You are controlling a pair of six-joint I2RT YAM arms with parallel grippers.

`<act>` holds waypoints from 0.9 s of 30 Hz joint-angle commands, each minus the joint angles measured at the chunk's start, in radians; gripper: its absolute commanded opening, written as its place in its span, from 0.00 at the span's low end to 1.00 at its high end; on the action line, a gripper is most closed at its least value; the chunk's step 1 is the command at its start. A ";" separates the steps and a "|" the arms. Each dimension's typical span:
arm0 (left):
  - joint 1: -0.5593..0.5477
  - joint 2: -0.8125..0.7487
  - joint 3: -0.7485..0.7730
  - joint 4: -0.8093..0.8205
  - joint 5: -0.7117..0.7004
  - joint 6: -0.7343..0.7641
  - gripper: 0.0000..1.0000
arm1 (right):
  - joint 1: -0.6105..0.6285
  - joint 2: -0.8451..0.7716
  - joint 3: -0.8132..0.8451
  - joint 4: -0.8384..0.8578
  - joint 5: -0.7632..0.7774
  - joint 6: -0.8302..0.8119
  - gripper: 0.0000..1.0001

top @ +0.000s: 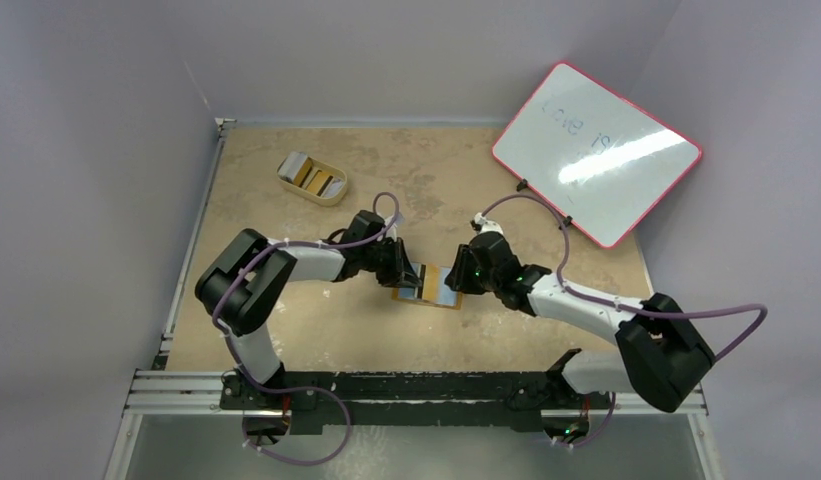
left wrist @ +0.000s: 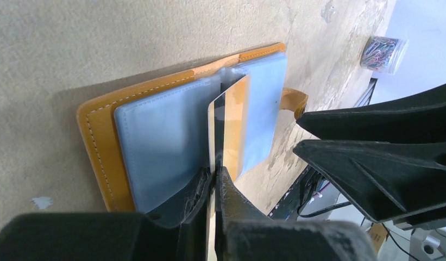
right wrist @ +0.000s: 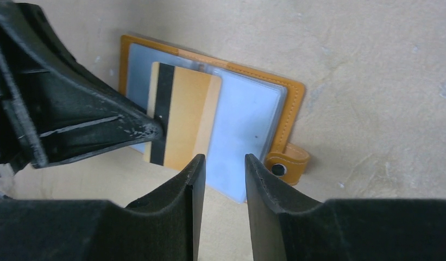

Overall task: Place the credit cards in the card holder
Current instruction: Insert the credit card into the card holder.

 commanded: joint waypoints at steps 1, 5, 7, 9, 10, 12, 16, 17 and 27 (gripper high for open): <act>-0.017 0.007 0.036 -0.014 -0.054 0.005 0.08 | -0.007 -0.009 0.015 -0.052 0.089 0.028 0.36; -0.018 -0.030 0.047 -0.021 -0.101 0.008 0.21 | -0.023 -0.059 -0.001 -0.076 0.118 0.039 0.45; -0.018 -0.024 0.058 -0.030 -0.103 0.013 0.24 | -0.028 -0.071 0.003 -0.104 0.135 0.044 0.50; -0.019 -0.013 0.060 -0.027 -0.103 0.009 0.24 | -0.032 -0.083 0.010 -0.132 0.132 0.050 0.53; -0.020 -0.011 0.059 -0.021 -0.105 0.003 0.24 | -0.032 -0.091 0.015 -0.149 0.130 0.057 0.54; -0.026 -0.008 0.058 -0.019 -0.119 -0.003 0.24 | -0.032 -0.106 0.024 -0.180 0.133 0.068 0.55; -0.039 0.000 0.079 -0.062 -0.139 0.019 0.23 | -0.032 -0.108 0.032 -0.219 0.161 0.088 0.57; -0.044 0.002 0.089 -0.077 -0.149 0.028 0.22 | -0.032 -0.100 0.031 -0.216 0.147 0.091 0.57; -0.091 0.016 0.104 -0.104 -0.193 0.047 0.19 | -0.032 -0.015 0.000 -0.166 0.126 0.126 0.61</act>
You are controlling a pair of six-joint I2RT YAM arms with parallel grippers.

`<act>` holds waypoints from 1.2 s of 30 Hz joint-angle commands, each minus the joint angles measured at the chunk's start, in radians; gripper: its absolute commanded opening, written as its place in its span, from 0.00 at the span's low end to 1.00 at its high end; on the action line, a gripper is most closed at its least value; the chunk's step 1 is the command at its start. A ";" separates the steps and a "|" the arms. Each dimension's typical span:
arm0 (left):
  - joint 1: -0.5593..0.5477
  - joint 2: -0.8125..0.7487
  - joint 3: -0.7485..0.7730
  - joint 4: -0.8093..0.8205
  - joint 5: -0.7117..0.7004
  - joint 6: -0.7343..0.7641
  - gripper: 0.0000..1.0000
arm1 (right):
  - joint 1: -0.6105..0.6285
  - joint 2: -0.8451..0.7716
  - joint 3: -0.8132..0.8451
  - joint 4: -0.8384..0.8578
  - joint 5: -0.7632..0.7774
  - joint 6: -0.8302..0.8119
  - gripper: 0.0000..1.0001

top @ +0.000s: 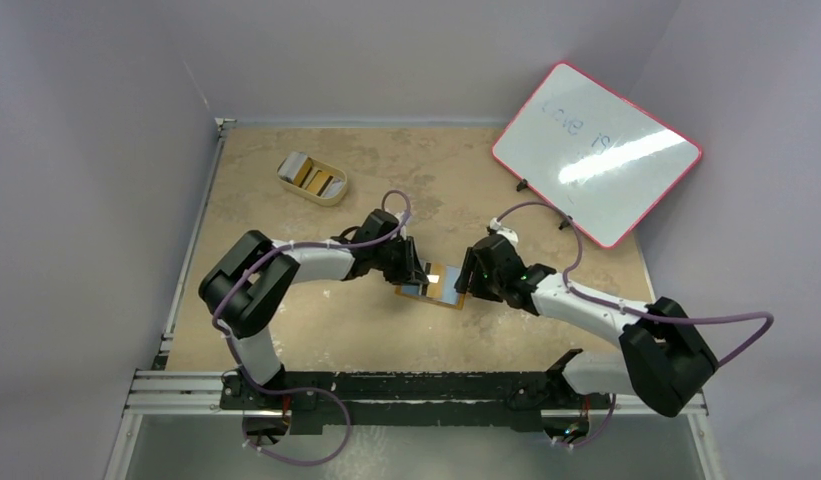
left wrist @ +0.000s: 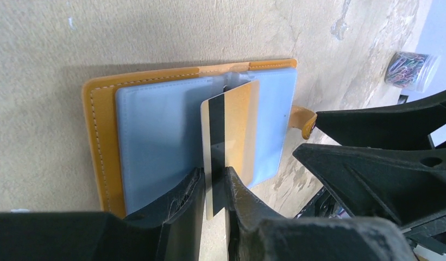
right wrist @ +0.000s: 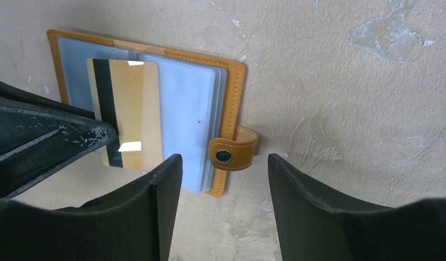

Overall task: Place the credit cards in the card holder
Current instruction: Insert the credit card into the card holder.

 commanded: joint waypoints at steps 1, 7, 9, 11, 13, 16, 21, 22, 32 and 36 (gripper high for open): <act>-0.020 0.013 0.024 -0.013 -0.035 0.033 0.18 | -0.003 0.015 0.003 0.009 0.028 0.032 0.59; -0.023 0.012 0.040 -0.038 -0.039 0.045 0.16 | -0.003 0.021 0.010 -0.034 0.121 0.041 0.45; -0.022 0.010 0.045 -0.050 -0.047 0.052 0.15 | -0.003 0.028 0.010 -0.041 0.138 0.041 0.40; -0.022 0.015 0.050 -0.057 -0.045 0.057 0.12 | -0.003 0.033 0.013 -0.054 0.158 0.043 0.37; -0.023 0.025 0.063 -0.064 -0.038 0.059 0.09 | -0.003 0.033 0.017 -0.056 0.161 0.042 0.36; -0.023 0.030 0.072 -0.062 -0.027 0.059 0.02 | -0.003 0.032 0.020 -0.055 0.158 0.041 0.36; -0.024 0.040 0.078 -0.057 0.005 0.059 0.00 | -0.002 0.028 0.009 -0.054 0.161 0.050 0.33; -0.026 0.044 0.082 -0.060 0.011 0.063 0.00 | -0.003 0.028 0.005 -0.051 0.157 0.054 0.32; -0.039 0.107 0.168 -0.185 0.034 0.142 0.00 | -0.002 0.054 -0.032 0.047 0.091 0.034 0.09; -0.047 0.117 0.197 -0.187 0.034 0.135 0.00 | -0.003 0.073 -0.024 0.077 0.071 0.028 0.08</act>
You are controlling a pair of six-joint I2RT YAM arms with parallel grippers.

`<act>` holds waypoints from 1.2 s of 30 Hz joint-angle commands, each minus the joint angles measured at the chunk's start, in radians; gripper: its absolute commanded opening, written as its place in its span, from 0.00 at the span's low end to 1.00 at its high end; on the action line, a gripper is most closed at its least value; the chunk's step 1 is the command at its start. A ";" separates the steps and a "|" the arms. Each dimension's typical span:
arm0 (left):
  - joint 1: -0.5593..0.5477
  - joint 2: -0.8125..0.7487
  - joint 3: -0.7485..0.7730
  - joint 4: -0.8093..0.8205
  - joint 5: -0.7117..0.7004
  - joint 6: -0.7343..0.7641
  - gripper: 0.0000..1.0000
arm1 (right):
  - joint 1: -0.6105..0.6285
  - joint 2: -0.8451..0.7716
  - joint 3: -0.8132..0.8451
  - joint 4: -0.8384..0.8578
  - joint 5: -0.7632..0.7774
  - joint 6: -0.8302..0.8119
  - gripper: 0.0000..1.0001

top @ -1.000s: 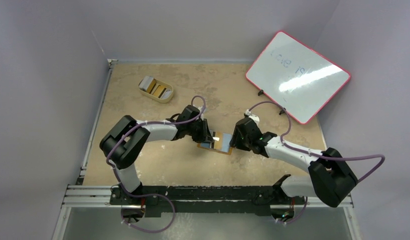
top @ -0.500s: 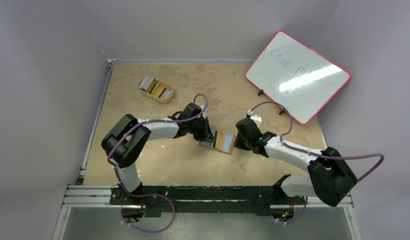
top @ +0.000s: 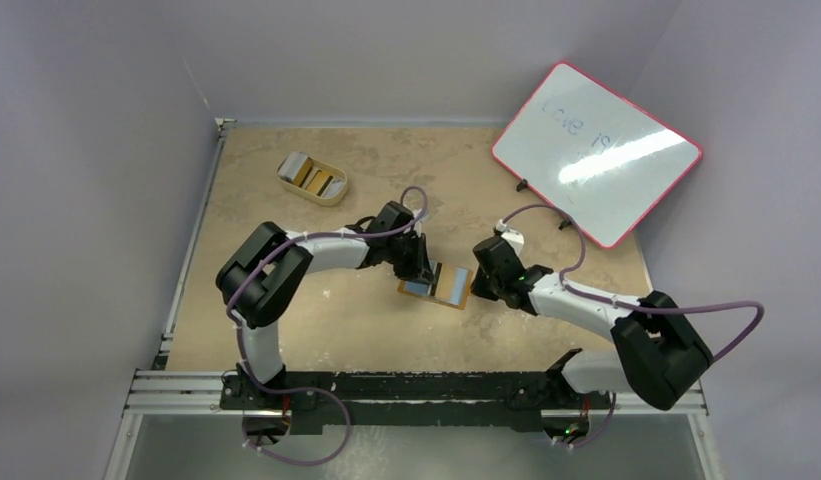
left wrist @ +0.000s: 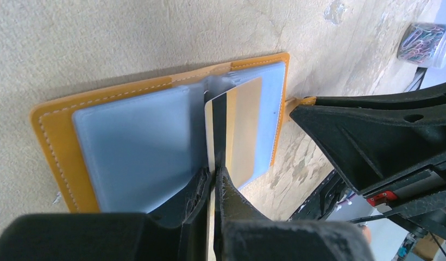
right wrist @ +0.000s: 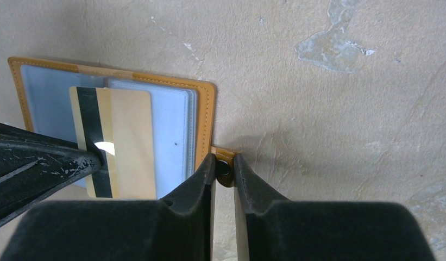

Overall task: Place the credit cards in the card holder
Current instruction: Insert the credit card into the card holder.

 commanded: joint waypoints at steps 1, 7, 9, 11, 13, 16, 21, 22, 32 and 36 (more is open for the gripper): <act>-0.020 0.032 0.049 -0.051 -0.011 0.041 0.00 | 0.002 0.033 0.001 0.060 -0.029 -0.004 0.08; -0.027 -0.002 0.033 0.022 -0.059 -0.027 0.18 | 0.002 0.026 -0.011 0.078 -0.029 -0.012 0.09; -0.027 -0.037 0.015 0.042 -0.096 -0.042 0.23 | 0.002 0.025 -0.014 0.085 -0.030 -0.020 0.09; -0.027 -0.059 0.011 0.037 -0.125 -0.046 0.27 | 0.002 0.024 -0.015 0.091 -0.031 -0.025 0.09; -0.027 -0.079 0.001 0.051 -0.149 -0.056 0.30 | 0.002 0.026 -0.011 0.097 -0.035 -0.028 0.09; -0.027 -0.092 -0.022 0.079 -0.172 -0.071 0.33 | 0.002 0.029 -0.007 0.102 -0.042 -0.033 0.09; -0.029 -0.076 -0.034 0.120 -0.168 -0.087 0.35 | 0.002 0.026 -0.014 0.113 -0.052 -0.040 0.09; -0.032 -0.074 -0.036 0.129 -0.169 -0.088 0.35 | 0.002 0.028 -0.015 0.115 -0.054 -0.041 0.09; -0.109 -0.066 0.007 0.148 -0.145 -0.032 0.30 | 0.002 0.054 -0.014 0.146 -0.071 -0.047 0.09; -0.116 -0.081 0.025 0.108 -0.160 -0.007 0.32 | 0.002 0.071 -0.007 0.147 -0.073 -0.046 0.08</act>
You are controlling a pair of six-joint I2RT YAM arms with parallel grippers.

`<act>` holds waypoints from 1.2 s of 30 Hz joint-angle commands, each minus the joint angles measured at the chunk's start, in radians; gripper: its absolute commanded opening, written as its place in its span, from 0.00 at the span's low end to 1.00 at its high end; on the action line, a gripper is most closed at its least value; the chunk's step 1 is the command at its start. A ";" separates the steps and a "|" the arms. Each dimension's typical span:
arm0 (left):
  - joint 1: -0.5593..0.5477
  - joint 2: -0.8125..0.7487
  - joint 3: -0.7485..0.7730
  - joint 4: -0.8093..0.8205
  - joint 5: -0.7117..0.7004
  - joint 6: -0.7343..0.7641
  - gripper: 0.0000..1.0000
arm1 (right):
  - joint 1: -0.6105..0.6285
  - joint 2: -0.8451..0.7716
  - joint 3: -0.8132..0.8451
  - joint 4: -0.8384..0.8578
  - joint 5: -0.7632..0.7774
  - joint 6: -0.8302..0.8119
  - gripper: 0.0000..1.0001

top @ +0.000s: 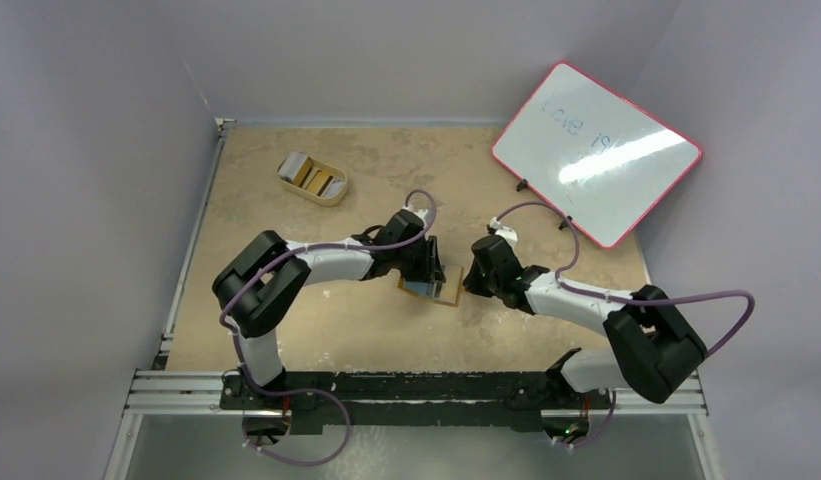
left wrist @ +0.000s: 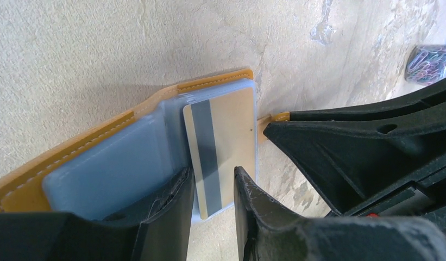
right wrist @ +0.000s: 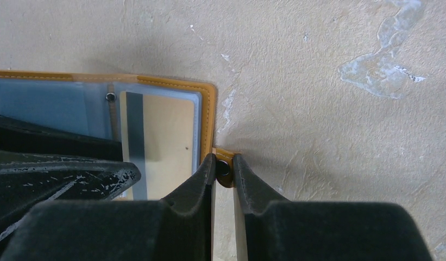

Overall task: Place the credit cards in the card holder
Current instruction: Insert the credit card into the card holder.

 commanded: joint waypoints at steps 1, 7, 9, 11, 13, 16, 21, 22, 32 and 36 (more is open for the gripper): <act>-0.025 -0.039 0.057 0.018 0.011 0.035 0.32 | 0.003 0.031 0.001 0.028 -0.018 -0.007 0.08; -0.023 -0.116 0.034 -0.068 -0.071 0.039 0.39 | 0.003 0.030 -0.007 0.034 -0.014 -0.016 0.09; -0.018 -0.160 0.027 -0.107 -0.115 0.042 0.41 | 0.003 0.027 -0.012 0.035 -0.012 -0.016 0.09; -0.009 -0.207 0.014 -0.135 -0.152 0.037 0.42 | 0.003 0.027 -0.014 0.035 -0.014 -0.017 0.08; 0.010 -0.242 0.002 -0.164 -0.190 0.032 0.42 | 0.003 0.031 -0.010 0.033 -0.016 -0.021 0.09; 0.054 -0.273 -0.011 -0.237 -0.268 0.042 0.40 | 0.003 0.033 -0.009 0.032 -0.018 -0.023 0.08; 0.135 -0.298 -0.048 -0.331 -0.362 0.061 0.21 | 0.004 0.030 -0.008 0.032 -0.024 -0.026 0.09; 0.143 -0.302 -0.054 -0.343 -0.384 0.065 0.15 | 0.003 0.029 -0.009 0.032 -0.024 -0.026 0.09; 0.157 -0.192 -0.088 -0.322 -0.362 0.073 0.00 | 0.003 0.046 -0.012 0.049 -0.033 -0.026 0.10; 0.157 -0.152 -0.098 -0.285 -0.323 0.061 0.03 | 0.003 0.045 -0.013 0.049 -0.033 -0.028 0.10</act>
